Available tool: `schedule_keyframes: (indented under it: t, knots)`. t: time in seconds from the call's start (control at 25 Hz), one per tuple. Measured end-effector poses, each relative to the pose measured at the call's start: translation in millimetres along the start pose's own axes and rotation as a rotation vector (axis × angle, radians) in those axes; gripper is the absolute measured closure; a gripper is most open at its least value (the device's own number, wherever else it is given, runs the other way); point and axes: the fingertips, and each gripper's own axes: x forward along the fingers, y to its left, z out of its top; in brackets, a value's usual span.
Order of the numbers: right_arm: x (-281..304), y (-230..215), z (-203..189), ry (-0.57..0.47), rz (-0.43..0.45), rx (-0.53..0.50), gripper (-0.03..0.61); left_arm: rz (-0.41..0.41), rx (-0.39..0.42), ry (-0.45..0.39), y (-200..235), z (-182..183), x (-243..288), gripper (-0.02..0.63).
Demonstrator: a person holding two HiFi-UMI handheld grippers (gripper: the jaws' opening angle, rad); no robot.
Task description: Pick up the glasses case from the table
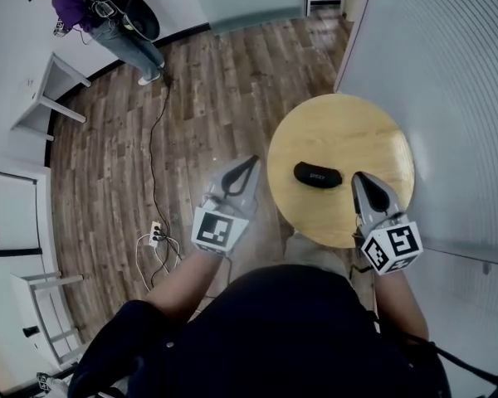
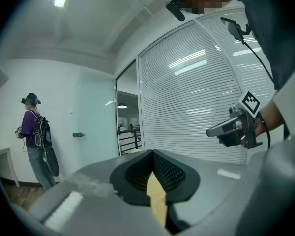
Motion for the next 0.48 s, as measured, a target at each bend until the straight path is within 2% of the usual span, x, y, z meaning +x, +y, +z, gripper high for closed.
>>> schedule_keyframes:
  t: [0.08,0.32,0.48]
  knots:
    - [11.2,-18.6,0.1,0.016,0.005,0.014,0.571,0.015,-0.025,-0.004,1.9,6.0,23.7,0.611]
    - [42.7,-55.7,-8.2,0.043,0.047,0.027,0.571,0.028,-0.032,0.002,6.9,20.0,75.9,0.611]
    - [61.6,-68.7,-35.2,0.085,0.047,0.047,0.571,0.002,-0.033,0.028,3.8,0.2,92.1,0.611]
